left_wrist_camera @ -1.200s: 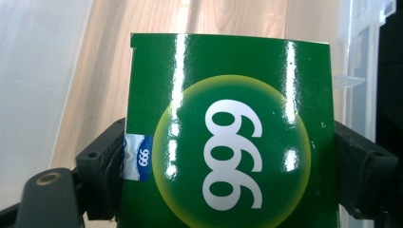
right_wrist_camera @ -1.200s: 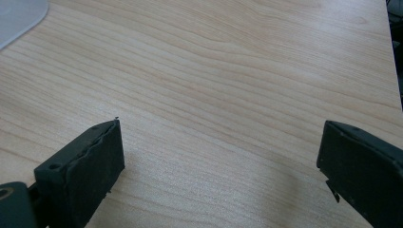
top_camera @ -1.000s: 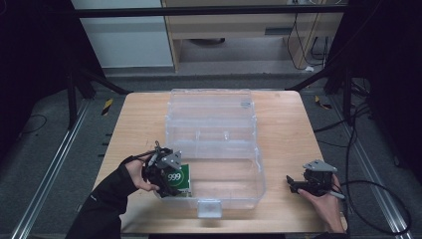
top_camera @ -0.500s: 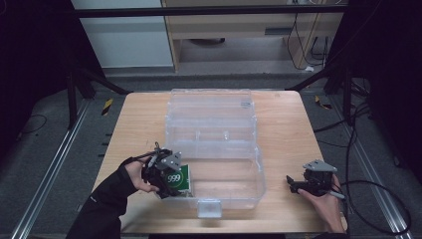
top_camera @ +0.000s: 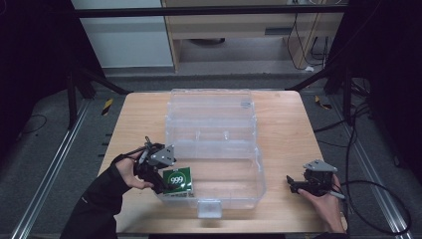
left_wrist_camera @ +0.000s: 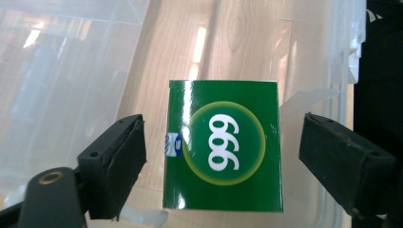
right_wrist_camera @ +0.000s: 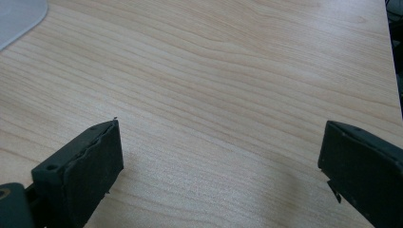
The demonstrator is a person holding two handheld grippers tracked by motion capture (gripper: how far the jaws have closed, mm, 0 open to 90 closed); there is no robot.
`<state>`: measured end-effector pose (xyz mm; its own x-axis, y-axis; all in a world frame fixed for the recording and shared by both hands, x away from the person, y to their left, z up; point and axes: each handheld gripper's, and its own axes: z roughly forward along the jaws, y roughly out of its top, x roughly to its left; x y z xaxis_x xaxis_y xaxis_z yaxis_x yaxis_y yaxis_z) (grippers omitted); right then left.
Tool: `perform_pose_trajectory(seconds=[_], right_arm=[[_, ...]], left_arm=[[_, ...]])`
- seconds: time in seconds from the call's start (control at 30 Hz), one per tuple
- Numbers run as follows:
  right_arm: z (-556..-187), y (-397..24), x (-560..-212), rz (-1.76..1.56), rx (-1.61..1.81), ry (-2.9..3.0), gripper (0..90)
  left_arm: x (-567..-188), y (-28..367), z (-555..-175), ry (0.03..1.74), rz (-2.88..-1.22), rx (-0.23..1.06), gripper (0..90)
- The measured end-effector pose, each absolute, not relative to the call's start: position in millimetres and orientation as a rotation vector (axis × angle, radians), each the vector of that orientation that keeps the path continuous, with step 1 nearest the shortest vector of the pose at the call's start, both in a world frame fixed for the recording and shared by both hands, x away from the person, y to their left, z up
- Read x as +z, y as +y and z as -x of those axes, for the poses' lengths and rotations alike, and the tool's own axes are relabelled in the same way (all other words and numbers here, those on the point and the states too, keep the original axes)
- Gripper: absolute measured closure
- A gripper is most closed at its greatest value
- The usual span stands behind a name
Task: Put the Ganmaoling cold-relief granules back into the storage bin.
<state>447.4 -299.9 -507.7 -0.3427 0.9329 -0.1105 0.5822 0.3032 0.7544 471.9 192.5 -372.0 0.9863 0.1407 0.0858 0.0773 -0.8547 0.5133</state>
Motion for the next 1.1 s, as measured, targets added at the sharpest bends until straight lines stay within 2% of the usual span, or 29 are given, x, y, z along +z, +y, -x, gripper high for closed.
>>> perform_pose_trajectory(seconds=[0.57,1.1], right_arm=[[-445.6,-300.0,-506.7,-1.342,0.843,2.021,3.0],[-445.1,-300.2,-506.8,-1.353,0.847,2.02,3.1]], left_arm=[[-358.3,244.8,-461.5,0.363,-2.472,0.294,19.2],[-386.0,295.6,-462.1,0.638,-2.344,0.372,19.9]])
